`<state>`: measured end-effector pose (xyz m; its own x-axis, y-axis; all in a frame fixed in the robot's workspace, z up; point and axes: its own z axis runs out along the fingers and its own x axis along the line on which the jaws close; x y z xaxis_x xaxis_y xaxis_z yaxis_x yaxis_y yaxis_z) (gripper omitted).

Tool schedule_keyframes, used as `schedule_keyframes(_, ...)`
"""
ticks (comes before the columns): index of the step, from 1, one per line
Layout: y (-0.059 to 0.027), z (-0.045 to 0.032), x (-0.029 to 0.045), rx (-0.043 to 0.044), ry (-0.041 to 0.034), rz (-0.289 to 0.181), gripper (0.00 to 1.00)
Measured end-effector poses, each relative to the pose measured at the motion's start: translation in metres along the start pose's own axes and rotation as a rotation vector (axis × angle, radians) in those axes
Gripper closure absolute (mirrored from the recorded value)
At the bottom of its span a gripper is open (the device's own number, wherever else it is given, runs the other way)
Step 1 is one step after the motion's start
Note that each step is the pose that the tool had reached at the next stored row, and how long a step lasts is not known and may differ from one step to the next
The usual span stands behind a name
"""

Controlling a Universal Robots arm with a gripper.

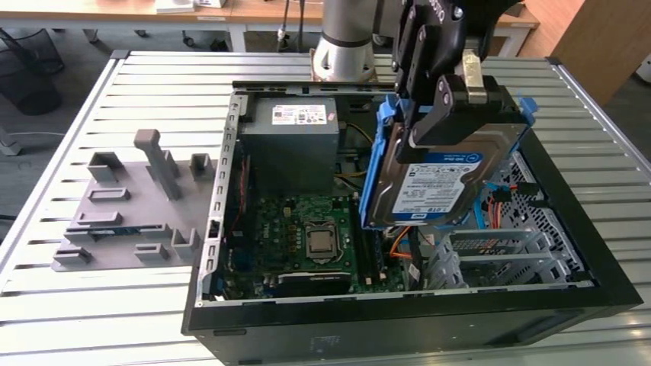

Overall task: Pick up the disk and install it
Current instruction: 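Insert the disk into the insertion slot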

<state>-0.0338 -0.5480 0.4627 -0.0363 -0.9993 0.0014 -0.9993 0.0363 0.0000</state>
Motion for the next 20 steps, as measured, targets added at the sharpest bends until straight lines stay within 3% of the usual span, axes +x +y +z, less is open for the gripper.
schedule_keyframes(6, -0.0151, 0.0018, 0.0003, -0.0006, 0.0008, 0.0, 0.64)
schedule_keyframes(13, -0.0202, 0.004, 0.0083, -0.0005, 0.0014, 0.0, 0.64)
schedule_keyframes(20, -0.0405, 0.0061, 0.0088, -0.0005, 0.0016, 0.0, 0.64)
